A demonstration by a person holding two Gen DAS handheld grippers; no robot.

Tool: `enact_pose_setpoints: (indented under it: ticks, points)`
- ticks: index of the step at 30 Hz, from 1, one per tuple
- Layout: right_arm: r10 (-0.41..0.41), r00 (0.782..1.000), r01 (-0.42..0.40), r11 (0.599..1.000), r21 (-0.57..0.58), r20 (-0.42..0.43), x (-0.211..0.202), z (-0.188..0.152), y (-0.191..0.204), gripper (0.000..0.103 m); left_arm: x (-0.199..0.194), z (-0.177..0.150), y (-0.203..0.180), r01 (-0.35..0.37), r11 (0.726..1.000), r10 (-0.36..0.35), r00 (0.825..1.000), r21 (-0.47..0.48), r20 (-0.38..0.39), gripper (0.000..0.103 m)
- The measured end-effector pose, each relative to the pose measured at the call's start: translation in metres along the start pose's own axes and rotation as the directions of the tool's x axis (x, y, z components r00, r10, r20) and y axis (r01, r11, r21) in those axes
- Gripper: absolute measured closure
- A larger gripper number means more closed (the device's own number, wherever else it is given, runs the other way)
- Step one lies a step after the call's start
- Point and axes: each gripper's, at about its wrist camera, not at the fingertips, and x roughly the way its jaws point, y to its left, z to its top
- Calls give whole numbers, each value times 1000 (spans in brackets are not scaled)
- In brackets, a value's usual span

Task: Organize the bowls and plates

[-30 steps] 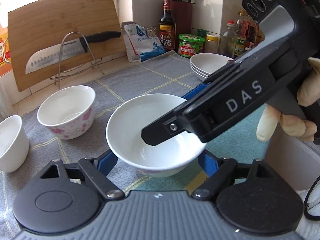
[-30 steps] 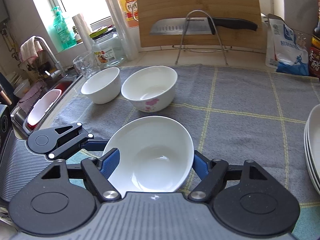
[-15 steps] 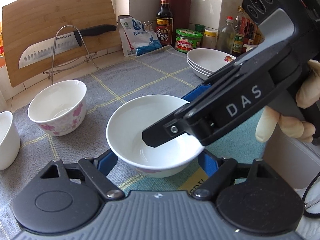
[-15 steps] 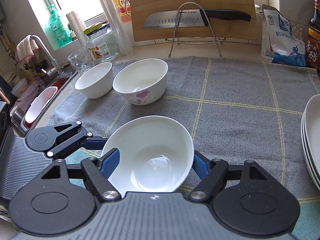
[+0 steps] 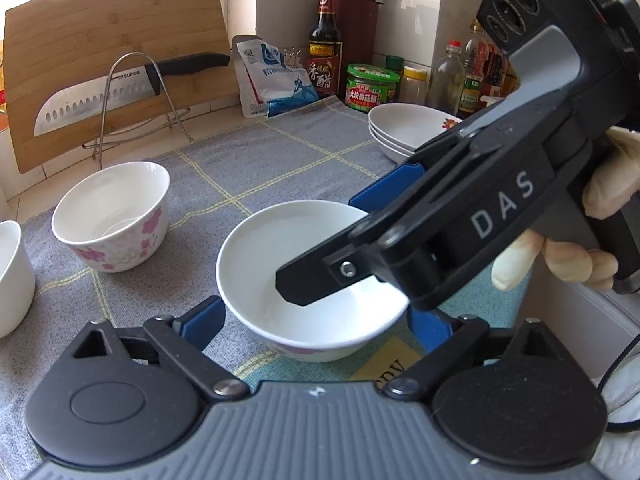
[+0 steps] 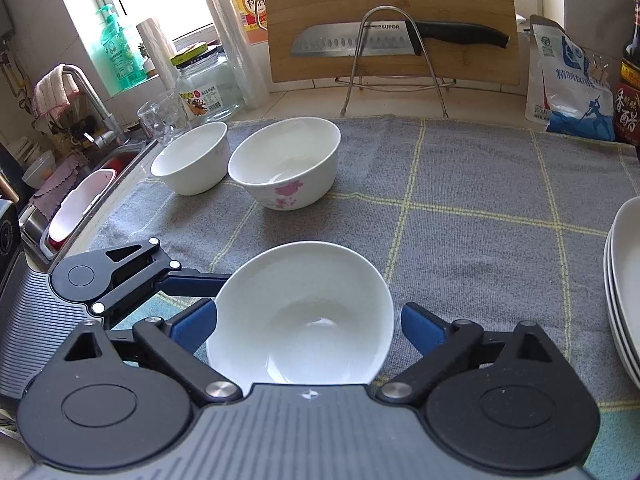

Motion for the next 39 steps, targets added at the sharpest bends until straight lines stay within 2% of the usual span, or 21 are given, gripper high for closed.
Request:
enact_pose_setpoints:
  ticks: [6,13,21,29,39]
  points:
    - [-25,1000,25,998,-62,8,-5,9,6,0,-16,-4,9,-11,1000,11,1000,-6,-3,5]
    - [-37,999,39,991,-131,19,-6,25,13,0,-39,-2,30,-79,996,80,996,-47,29,4]
    - [-83,996,88,962,-260,30,6,55,27,0,-37,4,60,-214,972,220,974,-96,57,4]
    - [-104,993,120,926,-357,63,18,86,33,0,-13,9,85,-278,953,286,957,-123,48,4]
    - [-13,1000,11,939,-345,-6,61,117,25,0,15,17,98,-301,944,307,951,-136,28,4]
